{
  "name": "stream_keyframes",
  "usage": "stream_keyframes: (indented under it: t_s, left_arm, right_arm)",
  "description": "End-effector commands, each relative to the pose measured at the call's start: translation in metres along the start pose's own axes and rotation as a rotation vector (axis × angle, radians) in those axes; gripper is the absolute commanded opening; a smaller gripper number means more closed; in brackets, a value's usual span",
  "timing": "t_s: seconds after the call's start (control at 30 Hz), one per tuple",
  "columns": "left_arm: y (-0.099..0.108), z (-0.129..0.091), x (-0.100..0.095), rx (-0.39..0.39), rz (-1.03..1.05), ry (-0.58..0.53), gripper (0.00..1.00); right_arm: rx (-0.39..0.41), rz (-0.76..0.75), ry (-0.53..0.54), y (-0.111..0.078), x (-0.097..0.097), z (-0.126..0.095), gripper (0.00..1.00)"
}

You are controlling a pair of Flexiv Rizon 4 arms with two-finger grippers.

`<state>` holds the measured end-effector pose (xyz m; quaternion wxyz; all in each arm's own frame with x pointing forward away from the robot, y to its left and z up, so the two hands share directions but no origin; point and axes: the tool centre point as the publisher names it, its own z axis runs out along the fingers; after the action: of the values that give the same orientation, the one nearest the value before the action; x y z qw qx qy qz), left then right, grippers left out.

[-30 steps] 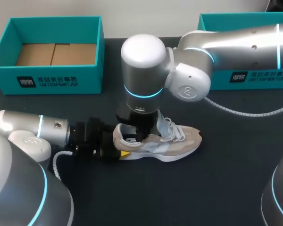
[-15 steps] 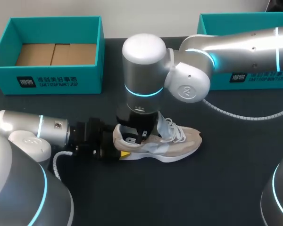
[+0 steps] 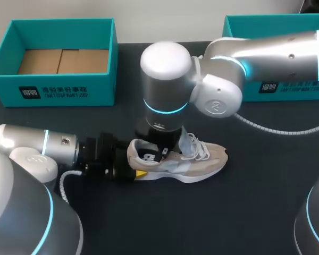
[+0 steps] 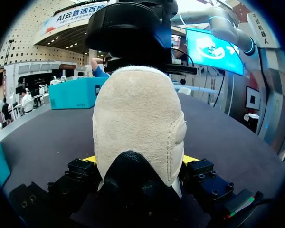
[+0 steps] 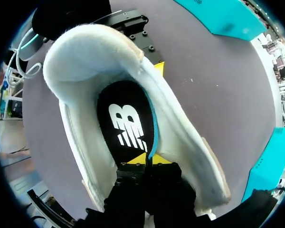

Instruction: Take the shoe out of the shoebox, open the shoe tongue, remove and reinsert the insole, then place the shoe into the shoebox

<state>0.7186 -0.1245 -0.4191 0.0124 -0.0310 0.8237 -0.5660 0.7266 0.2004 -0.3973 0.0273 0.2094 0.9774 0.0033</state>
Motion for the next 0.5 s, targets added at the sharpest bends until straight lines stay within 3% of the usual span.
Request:
stream_keyframes:
  t_s: [0.03, 0.5]
  left_arm:
    - [0.004, 0.000, 0.000, -0.003, 0.000, 0.001, 0.00]
    - [0.004, 0.000, 0.000, -0.003, 0.000, 0.001, 0.00]
  right_arm:
    - [-0.012, 0.001, -0.013, -0.016, -0.007, -0.021, 0.00]
    - [-0.073, -0.001, -0.019, -0.021, -0.017, -0.060, 0.00]
